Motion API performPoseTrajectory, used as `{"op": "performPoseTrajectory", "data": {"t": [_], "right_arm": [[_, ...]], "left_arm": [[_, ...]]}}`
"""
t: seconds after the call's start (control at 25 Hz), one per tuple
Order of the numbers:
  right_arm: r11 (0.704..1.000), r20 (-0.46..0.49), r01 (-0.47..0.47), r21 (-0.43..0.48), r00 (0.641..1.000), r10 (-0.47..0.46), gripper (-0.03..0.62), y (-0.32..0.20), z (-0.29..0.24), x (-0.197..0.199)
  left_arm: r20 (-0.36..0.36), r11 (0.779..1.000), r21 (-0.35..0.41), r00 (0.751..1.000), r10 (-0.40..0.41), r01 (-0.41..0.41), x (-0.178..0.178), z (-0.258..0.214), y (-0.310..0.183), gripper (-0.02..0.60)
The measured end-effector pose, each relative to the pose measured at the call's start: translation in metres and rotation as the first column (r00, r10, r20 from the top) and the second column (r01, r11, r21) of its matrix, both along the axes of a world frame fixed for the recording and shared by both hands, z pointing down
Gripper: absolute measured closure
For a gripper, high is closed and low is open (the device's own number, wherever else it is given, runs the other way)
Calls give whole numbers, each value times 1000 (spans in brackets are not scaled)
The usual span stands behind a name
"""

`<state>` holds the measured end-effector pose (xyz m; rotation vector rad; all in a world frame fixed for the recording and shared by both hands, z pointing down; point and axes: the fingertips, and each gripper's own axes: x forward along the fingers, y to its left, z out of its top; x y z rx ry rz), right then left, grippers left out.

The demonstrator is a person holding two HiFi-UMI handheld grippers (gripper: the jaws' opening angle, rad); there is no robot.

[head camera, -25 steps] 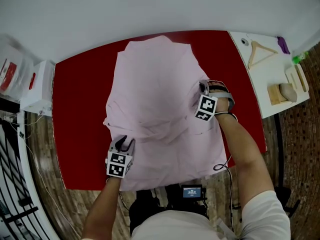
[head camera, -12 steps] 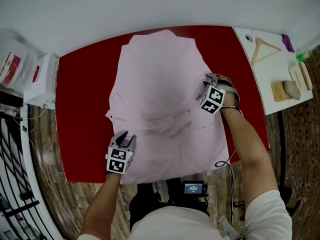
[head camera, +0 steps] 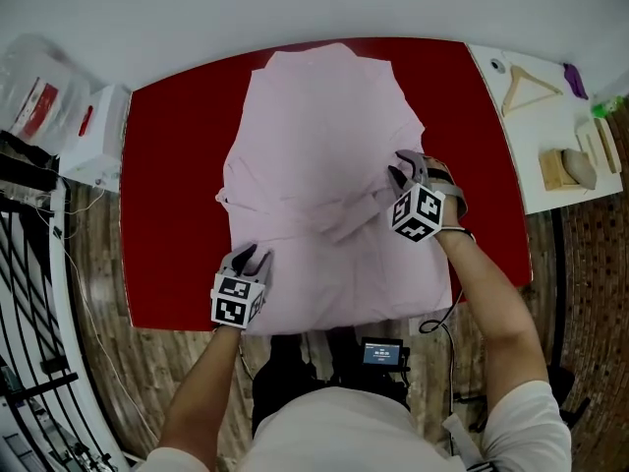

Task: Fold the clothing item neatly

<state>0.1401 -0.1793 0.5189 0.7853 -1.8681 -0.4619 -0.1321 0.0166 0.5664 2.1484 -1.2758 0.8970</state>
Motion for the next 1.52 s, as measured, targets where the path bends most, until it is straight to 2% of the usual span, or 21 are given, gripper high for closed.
{"op": "performPoseTrajectory", "data": {"t": [0.08, 0.16, 0.36, 0.56, 0.72, 0.88, 0.96, 1.12, 1.2, 1.44, 1.52], "right_arm": [[999, 24, 35, -16, 999, -35, 474, 18, 4, -17], [999, 80, 29, -39, 996, -25, 474, 34, 6, -27], [995, 202, -66, -72, 976, 79, 474, 77, 4, -21], [979, 266, -182, -93, 943, 200, 474, 126, -2, -6], [950, 318, -293, -111, 895, 313, 474, 171, -10, 1], [920, 353, -367, -135, 850, 391, 474, 228, -15, 0], [908, 357, -394, -143, 835, 418, 474, 256, -15, 1], [884, 360, -438, -160, 808, 466, 474, 308, -14, 8], [872, 358, -457, -174, 796, 489, 474, 330, -13, 15], [828, 356, -502, -251, 748, 561, 474, 378, -4, 40], [814, 367, -512, -274, 727, 581, 474, 384, -4, 50]], "left_arm": [[-11, 1000, -6, 1000, -13, 13, 1, -1, 7, 463], [-26, 999, -11, 999, -33, 32, 0, -2, 16, 463], [-105, 997, 8, 992, -76, 77, -6, -15, 39, 463], [-246, 993, 61, 966, -79, 96, -6, -37, 62, 463], [-380, 995, 90, 925, -5, 42, 2, -54, 88, 470], [-493, 995, 94, 868, 59, -14, 3, -69, 129, 545], [-539, 996, 81, 839, 77, -39, 1, -72, 150, 574], [-602, 996, 52, 794, 87, -69, -4, -72, 186, 578], [-609, 997, 49, 789, 83, -67, -7, -71, 201, 577], [-587, 999, 19, 808, 52, -51, -17, -60, 234, 574], [-583, 1000, -11, 812, 16, -28, -23, -53, 241, 539]]}}
